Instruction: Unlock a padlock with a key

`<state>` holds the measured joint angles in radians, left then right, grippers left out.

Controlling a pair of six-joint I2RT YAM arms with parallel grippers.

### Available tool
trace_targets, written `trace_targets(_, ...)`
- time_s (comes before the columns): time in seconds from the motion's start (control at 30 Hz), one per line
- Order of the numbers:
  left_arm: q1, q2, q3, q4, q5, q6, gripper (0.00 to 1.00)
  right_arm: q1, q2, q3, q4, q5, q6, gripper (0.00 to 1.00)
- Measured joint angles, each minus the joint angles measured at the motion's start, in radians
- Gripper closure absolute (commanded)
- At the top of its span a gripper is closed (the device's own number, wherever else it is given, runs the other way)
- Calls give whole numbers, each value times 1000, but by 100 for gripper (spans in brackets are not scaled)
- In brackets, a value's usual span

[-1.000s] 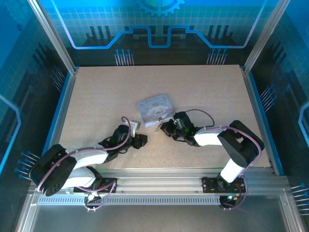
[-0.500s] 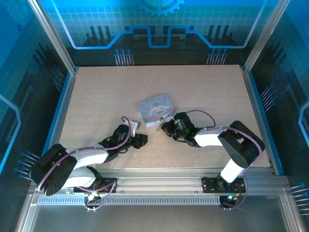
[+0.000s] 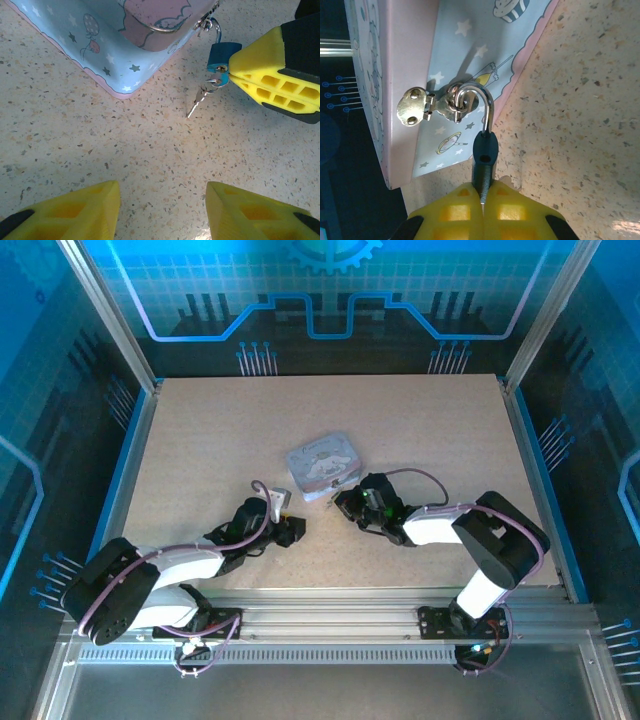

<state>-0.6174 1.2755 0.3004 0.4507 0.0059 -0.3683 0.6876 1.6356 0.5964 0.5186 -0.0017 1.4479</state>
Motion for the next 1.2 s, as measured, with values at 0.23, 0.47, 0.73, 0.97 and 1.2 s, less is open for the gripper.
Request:
trace_targets(0.23, 0, 0, 0, 0, 0, 0, 51, 24, -67, 7, -111, 110, 19, 100)
trace_targets(0.47, 0, 0, 0, 0, 0, 0, 51, 32, -137, 33, -229, 200, -3, 100)
trace_targets(0.73, 0, -3, 0, -2, 0, 0, 51, 23, 2, 72, -158, 121, -20, 100)
trace_targets(0.97, 7, -57, -10, -12, 0, 1, 51, -6, 70, 112, -160, 47, -77, 100)
trace_targets(1.2, 14, -61, -12, -28, 0, 2, 51, -13, 111, 222, -164, -16, -158, 100)
